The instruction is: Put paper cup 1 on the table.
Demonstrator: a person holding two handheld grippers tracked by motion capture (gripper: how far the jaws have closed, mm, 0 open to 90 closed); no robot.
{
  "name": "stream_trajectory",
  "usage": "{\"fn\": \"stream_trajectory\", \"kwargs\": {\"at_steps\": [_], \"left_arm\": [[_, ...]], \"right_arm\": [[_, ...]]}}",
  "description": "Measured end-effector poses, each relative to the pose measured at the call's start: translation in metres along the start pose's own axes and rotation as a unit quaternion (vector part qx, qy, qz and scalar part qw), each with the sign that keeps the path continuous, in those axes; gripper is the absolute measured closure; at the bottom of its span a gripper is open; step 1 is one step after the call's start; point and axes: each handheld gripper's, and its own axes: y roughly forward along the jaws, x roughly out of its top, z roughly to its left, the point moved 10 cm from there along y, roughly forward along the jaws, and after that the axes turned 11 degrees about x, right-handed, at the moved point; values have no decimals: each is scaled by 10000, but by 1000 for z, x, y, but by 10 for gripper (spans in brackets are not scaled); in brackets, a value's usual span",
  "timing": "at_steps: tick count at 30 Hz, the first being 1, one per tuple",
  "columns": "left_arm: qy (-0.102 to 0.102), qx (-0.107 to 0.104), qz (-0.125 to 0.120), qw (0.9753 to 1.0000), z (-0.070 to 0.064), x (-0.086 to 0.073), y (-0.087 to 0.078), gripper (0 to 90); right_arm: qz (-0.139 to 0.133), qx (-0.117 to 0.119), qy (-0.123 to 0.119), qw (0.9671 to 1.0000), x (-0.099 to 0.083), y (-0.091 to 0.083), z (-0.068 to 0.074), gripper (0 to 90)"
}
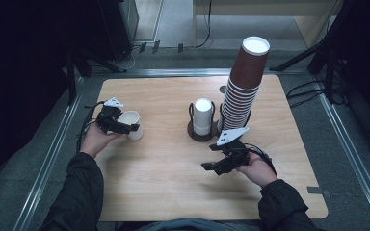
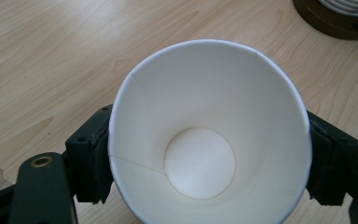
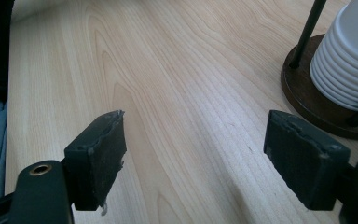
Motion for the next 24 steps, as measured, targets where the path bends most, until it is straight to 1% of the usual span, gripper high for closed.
{"fn": "stream_trajectory", "kwargs": {"at_steps": [4,8,10,13,15,18,22,24], "left_arm": [[-7,-8,-1,10000,0,0,0,179],[65,-44,7,10000,-2,-1,1,165],[94,-13,24,10000,-3,-1,1,160],[81,-83,14,9999,-5,0,0,156],[91,-107,-1,9999,-6,1,0,129],[59,-204,-50,9998,-8,3,-2,104],[72,-201,-25,9998,-9,4,-4,85],[69,-210,-54,9997,-9,6,-6,85]], "right_arm": [[-11,-9,-20,10000,0,0,0,209],[-5,4,-5,10000,0,0,0,209],[-5,5,-4,10000,0,0,0,209],[-7,2,-7,10000,0,0,0,209],[-8,12,0,10000,0,0,0,209],[-8,26,4,10000,0,0,0,209],[-3,25,4,10000,0,0,0,209],[-1,28,3,10000,0,0,0,209]]}}
